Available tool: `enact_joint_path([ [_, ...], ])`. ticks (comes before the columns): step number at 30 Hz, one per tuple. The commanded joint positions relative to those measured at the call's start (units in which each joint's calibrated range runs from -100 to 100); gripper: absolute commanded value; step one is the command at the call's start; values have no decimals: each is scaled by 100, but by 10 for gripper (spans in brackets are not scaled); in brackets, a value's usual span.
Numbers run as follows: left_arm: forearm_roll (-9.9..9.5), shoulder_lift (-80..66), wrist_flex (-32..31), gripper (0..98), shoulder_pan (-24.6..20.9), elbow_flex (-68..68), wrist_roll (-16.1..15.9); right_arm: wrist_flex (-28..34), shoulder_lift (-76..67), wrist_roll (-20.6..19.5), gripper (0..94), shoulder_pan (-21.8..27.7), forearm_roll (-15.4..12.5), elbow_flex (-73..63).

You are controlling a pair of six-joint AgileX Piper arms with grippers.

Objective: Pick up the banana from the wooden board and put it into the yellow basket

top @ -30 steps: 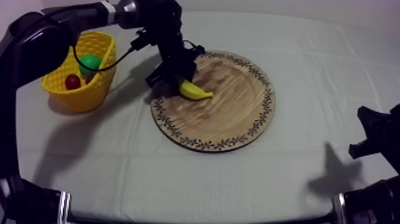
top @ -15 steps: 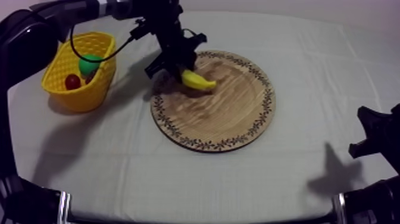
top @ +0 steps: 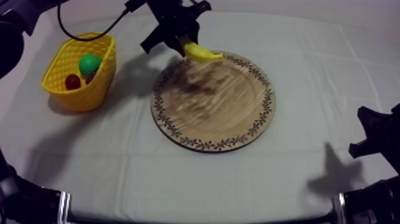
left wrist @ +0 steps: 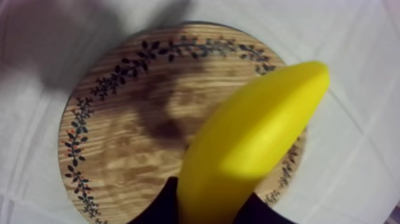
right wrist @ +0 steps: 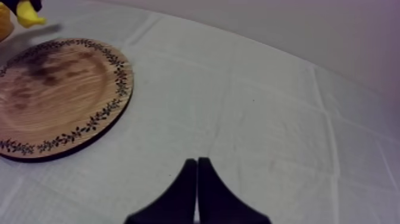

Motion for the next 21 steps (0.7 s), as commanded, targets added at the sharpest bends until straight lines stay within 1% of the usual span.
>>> enact_joint_path([
  [1, -5, -142, 34, 91, 2, -13, -55, 3, 0, -2, 3, 1, -2, 5],
  [5, -18, -360, 198, 90, 18, -48, -142, 3, 0, -3, 3, 1, -2, 5],
  [12, -71, -619, 656, 89, 60, -214, -272, 3, 0, -3, 3, 1, -2, 5],
  [16, -77, -745, 769, 90, 51, -199, -448, 3, 0, -5, 3, 1, -2, 5],
  [21, -68, -933, 807, 90, -37, 81, -794, 3, 0, -8, 3, 1, -2, 5],
])
